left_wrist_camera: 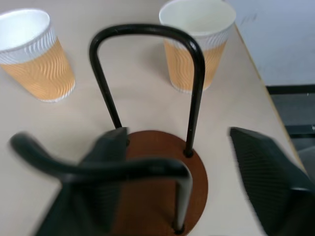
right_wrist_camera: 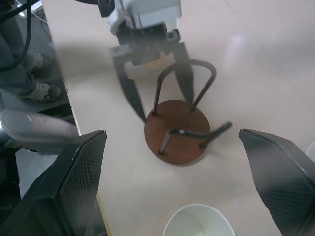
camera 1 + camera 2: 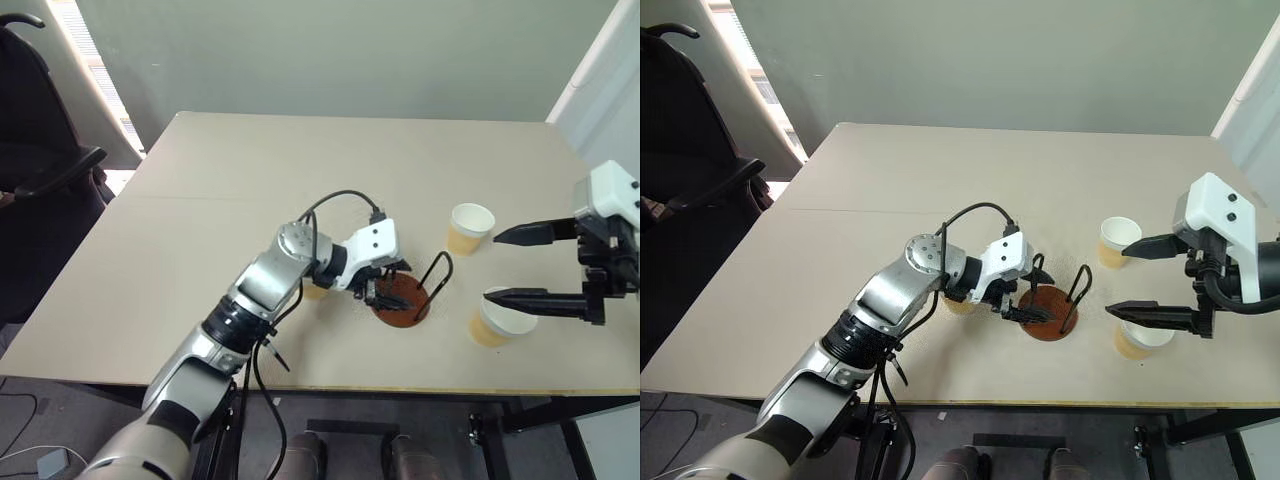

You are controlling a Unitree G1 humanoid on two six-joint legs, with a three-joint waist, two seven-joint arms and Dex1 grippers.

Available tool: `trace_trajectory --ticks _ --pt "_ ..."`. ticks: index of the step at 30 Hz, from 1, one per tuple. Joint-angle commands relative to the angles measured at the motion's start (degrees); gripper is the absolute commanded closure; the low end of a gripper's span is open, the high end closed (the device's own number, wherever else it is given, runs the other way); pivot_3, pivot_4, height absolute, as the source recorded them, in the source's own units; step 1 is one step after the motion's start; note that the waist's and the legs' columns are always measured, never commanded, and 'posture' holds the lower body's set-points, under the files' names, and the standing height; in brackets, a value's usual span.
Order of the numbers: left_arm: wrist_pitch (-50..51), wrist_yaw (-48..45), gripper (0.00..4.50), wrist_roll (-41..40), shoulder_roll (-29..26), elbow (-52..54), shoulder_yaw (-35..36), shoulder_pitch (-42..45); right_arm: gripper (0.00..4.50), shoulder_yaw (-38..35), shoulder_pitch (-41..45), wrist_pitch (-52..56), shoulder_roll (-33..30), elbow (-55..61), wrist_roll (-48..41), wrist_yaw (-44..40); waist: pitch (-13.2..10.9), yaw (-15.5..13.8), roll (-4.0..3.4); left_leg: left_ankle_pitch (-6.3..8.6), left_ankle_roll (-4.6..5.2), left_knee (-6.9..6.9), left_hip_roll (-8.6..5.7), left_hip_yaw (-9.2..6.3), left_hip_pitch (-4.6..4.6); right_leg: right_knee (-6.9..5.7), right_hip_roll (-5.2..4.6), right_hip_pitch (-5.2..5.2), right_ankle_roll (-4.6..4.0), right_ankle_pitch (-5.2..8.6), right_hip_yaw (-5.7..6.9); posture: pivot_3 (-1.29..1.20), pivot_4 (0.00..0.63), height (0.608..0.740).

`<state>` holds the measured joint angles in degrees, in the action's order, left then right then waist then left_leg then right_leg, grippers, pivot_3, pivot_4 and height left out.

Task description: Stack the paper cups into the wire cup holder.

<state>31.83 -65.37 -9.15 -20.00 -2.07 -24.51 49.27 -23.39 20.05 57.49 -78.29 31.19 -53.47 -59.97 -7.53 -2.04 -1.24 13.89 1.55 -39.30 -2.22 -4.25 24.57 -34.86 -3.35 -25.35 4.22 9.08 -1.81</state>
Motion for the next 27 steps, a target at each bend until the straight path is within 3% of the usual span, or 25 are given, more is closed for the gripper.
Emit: trace_trajectory --ticks 1,9,15,19,23,27 --pt "0.5 -0.4 0.02 -0.7 -1.4 3.3 1.0 -0.3 0.0 0.5 1.9 -1.5 -0.6 -0.5 0.6 -0.1 0.0 0.0 0.0 0.0 0.0 0.0 0.0 0.0 -0.01 -0.01 0.0 0.0 0.0 0.0 0.0 0.0 0.15 0.74" --pt "-3.6 -4.9 0.02 0.8 -9.2 5.1 0.7 1.2 0.0 5.5 6.1 -3.1 0.3 -1.7 1.0 -0.4 0.0 0.1 -0.01 0.0 0.0 0.0 0.02 -0.01 -0.06 -0.04 0.01 0.01 -0.02 -0.01 0.0 0.0 0.15 0.74" --pt "-6.3 -3.4 0.02 1.8 -10.2 4.0 2.8 3.2 0.0 12.2 10.4 -7.3 1.2 -5.0 5.9 -2.1 0.0 0.1 -0.01 0.09 0.16 -0.26 0.0 -0.05 0.04 -0.03 0.0 0.02 -0.02 -0.02 0.0 0.0 0.15 0.74" --pt "-5.0 -1.3 0.02 -3.6 -9.9 0.7 11.5 6.0 0.0 23.9 20.9 -14.5 4.4 -15.4 18.1 -4.8 0.0 0.5 0.01 0.16 0.2 -0.46 0.01 -0.04 0.05 -0.03 0.0 0.02 -0.1 -0.15 0.06 0.0 0.15 0.74" --pt "-5.3 -0.1 0.02 -3.9 -12.9 -3.2 16.0 6.6 0.0 35.5 29.3 -24.9 8.2 -27.9 34.3 -8.1 0.0 0.9 -0.04 0.22 0.3 -0.5 0.05 -0.03 -0.07 -0.06 0.0 0.06 -0.17 -0.24 0.06 0.0 0.15 0.74" --pt "-5.1 1.0 0.02 -3.7 -15.8 -4.2 18.4 5.6 0.0 42.6 36.5 -33.6 14.1 -40.5 45.7 -10.9 0.0 1.3 -0.06 0.41 0.64 -0.46 0.07 -0.1 -0.08 -0.09 0.03 -0.02 -0.3 -0.38 0.08 0.0 0.15 0.74"
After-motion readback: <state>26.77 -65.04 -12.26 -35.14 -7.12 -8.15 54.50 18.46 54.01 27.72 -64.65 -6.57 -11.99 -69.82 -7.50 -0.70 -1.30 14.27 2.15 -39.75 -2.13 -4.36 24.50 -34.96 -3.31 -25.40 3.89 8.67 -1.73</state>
